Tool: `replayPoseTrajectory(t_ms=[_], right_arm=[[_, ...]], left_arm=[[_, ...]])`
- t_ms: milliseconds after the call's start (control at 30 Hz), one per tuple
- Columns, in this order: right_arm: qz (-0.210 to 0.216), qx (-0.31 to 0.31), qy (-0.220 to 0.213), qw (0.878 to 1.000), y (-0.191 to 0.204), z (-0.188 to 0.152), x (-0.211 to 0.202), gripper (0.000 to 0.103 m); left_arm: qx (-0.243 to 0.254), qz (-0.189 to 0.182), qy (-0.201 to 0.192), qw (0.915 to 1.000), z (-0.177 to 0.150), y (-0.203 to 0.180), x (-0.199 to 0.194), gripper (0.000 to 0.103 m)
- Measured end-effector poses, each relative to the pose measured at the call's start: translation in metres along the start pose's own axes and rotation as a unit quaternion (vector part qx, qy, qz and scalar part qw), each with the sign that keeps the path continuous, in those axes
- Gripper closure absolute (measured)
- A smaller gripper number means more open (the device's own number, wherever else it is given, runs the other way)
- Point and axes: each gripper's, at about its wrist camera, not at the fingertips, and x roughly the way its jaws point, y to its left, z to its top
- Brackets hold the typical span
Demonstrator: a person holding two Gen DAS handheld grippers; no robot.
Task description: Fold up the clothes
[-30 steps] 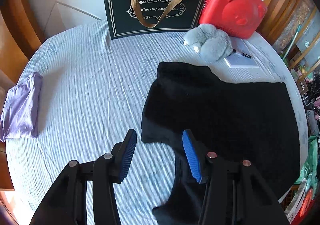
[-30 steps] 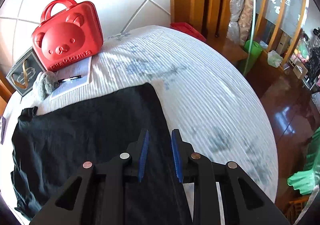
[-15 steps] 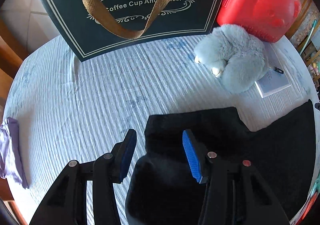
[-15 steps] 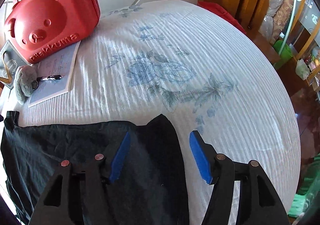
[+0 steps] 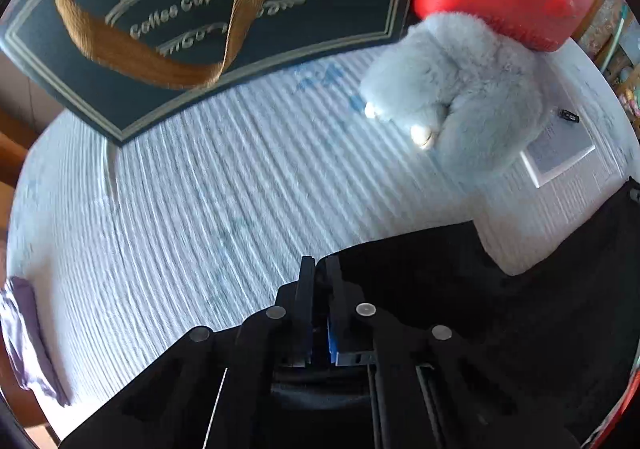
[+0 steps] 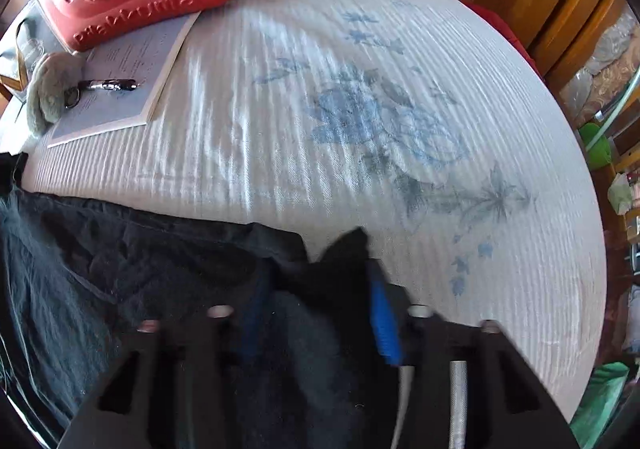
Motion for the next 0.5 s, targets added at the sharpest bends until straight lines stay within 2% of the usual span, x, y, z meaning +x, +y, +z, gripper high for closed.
replayPoseTrajectory(t_ms=[33, 133, 200, 233, 267, 300, 333, 400, 467, 500], right_arm=[[-0.008, -0.009, -0.004, 1.000, 0.003, 0.001, -0.005, 0.092], [-0.034, -0.008, -0.055, 0.998, 0.003, 0.006, -0.025, 0.093], [-0.038, 0.025, -0.077, 0.996, -0.005, 0.010, -0.030, 0.091], [-0.050, 0.040, -0.071, 0.995, -0.009, 0.011, -0.027, 0.088], [-0.060, 0.054, -0.065, 0.995, -0.013, 0.011, -0.024, 0.073], [-0.065, 0.065, -0.058, 0.994, -0.017, 0.009, -0.021, 0.061], [-0.066, 0.077, -0.052, 0.994, -0.021, 0.006, -0.019, 0.059], [-0.045, 0.099, -0.066, 0.992, -0.029, -0.001, -0.028, 0.057], [-0.036, 0.112, -0.096, 0.989, -0.033, -0.009, -0.045, 0.055], [-0.032, 0.113, -0.108, 0.987, -0.032, -0.016, -0.056, 0.049]], left_arm=[[0.000, 0.009, -0.023, 0.9997, 0.005, -0.001, -0.010, 0.099], [-0.007, 0.040, -0.088, 0.9953, 0.026, 0.000, -0.036, 0.099], [-0.019, 0.064, -0.093, 0.9935, 0.043, 0.006, -0.036, 0.095], [-0.025, 0.074, -0.095, 0.9925, 0.051, 0.009, -0.036, 0.095], [-0.032, 0.067, -0.087, 0.9935, 0.049, 0.013, -0.040, 0.091], [-0.038, 0.060, -0.078, 0.9944, 0.048, 0.018, -0.044, 0.082], [-0.044, 0.053, -0.070, 0.9952, 0.046, 0.022, -0.047, 0.074], [-0.056, 0.038, -0.054, 0.9962, 0.042, 0.030, -0.056, 0.070], [-0.046, 0.018, -0.053, 0.9974, 0.017, 0.029, -0.080, 0.066], [-0.042, 0.007, -0.056, 0.9975, 0.000, 0.028, -0.093, 0.065]])
